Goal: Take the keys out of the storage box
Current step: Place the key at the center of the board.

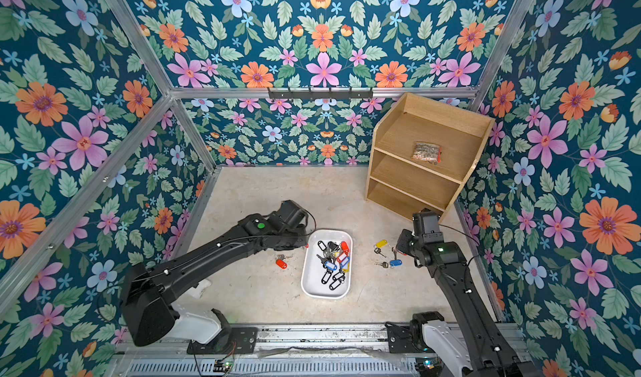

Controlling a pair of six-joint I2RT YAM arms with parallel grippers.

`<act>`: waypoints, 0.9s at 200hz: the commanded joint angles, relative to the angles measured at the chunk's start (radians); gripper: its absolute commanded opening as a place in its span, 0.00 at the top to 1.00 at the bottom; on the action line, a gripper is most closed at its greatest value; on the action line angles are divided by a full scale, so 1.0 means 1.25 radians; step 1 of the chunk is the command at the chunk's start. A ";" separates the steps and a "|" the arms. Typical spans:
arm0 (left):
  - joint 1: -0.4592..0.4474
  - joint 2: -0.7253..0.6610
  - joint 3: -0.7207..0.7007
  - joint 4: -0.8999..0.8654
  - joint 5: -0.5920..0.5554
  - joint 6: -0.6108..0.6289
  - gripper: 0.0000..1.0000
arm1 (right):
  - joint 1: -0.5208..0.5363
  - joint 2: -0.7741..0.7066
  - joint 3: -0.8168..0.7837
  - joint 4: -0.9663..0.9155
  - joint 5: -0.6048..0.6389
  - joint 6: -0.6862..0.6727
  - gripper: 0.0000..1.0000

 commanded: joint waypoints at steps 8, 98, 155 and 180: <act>0.130 -0.043 -0.054 -0.040 0.003 0.094 1.00 | 0.004 0.003 -0.001 0.008 0.006 -0.002 0.65; 0.386 0.034 -0.189 0.099 0.125 0.204 0.97 | 0.017 0.018 -0.001 0.004 0.007 -0.001 0.60; 0.389 0.014 -0.194 0.100 0.105 0.214 0.35 | 0.024 0.026 -0.001 0.004 0.010 0.001 0.49; 0.379 -0.070 -0.184 0.097 0.126 0.254 0.35 | 0.026 0.030 -0.002 0.006 0.012 0.001 0.49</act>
